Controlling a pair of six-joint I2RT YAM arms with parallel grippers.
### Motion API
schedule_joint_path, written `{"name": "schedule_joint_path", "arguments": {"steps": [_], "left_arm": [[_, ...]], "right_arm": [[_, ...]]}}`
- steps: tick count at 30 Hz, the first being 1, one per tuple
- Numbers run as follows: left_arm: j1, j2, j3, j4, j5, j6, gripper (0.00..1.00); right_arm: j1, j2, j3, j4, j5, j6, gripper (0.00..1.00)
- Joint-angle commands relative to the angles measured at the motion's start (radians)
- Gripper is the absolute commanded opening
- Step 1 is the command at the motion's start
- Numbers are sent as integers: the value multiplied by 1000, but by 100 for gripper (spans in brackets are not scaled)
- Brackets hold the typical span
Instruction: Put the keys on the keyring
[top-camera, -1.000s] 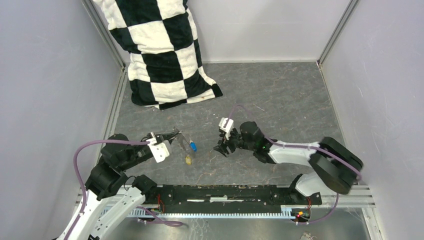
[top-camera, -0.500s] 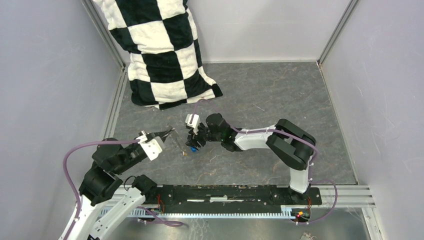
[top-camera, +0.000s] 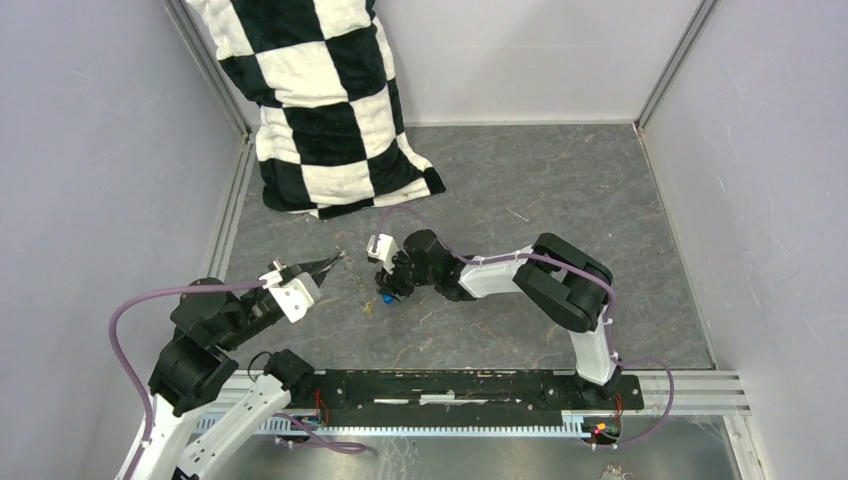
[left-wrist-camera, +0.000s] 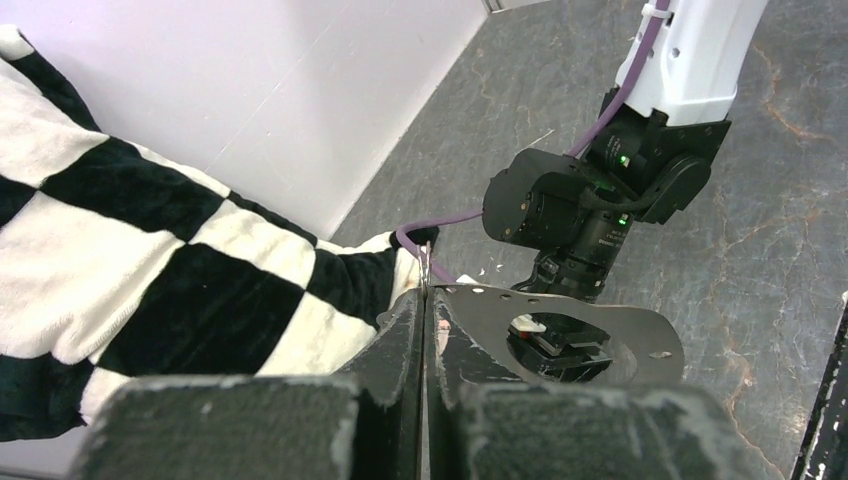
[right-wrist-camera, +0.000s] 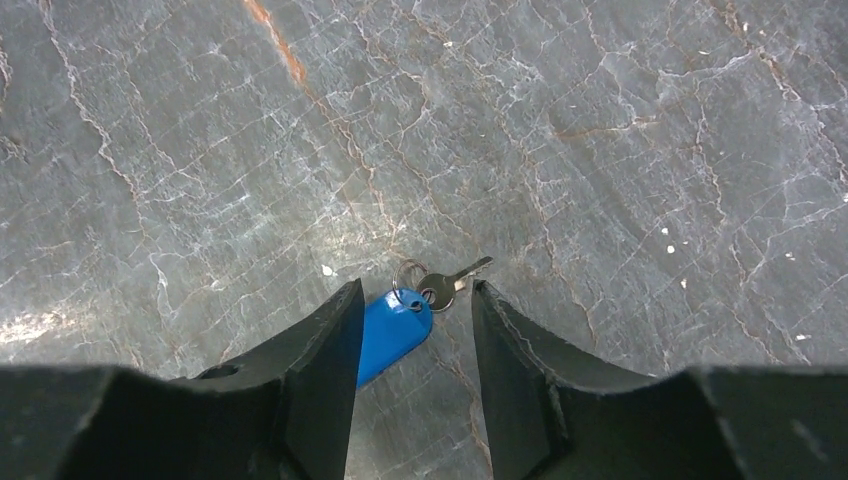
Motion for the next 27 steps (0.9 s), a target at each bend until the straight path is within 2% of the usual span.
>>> {"name": "schedule_joint_path", "arguments": {"steps": [1, 10, 17, 22, 27], "left_arm": [[-2, 15, 38, 51, 27, -45, 2], [-3, 25, 44, 42, 50, -40, 2], [-3, 32, 45, 31, 80, -34, 2], [-3, 38, 39, 29, 105, -26, 2], [-3, 54, 27, 36, 152, -27, 2]], "right_arm": [[0, 27, 44, 7, 8, -18, 49], [1, 41, 60, -4, 3, -22, 30], [-5, 8, 27, 21, -26, -18, 3], [-34, -62, -61, 78, -63, 17, 1], [-69, -184, -217, 135, -88, 46, 1]]}}
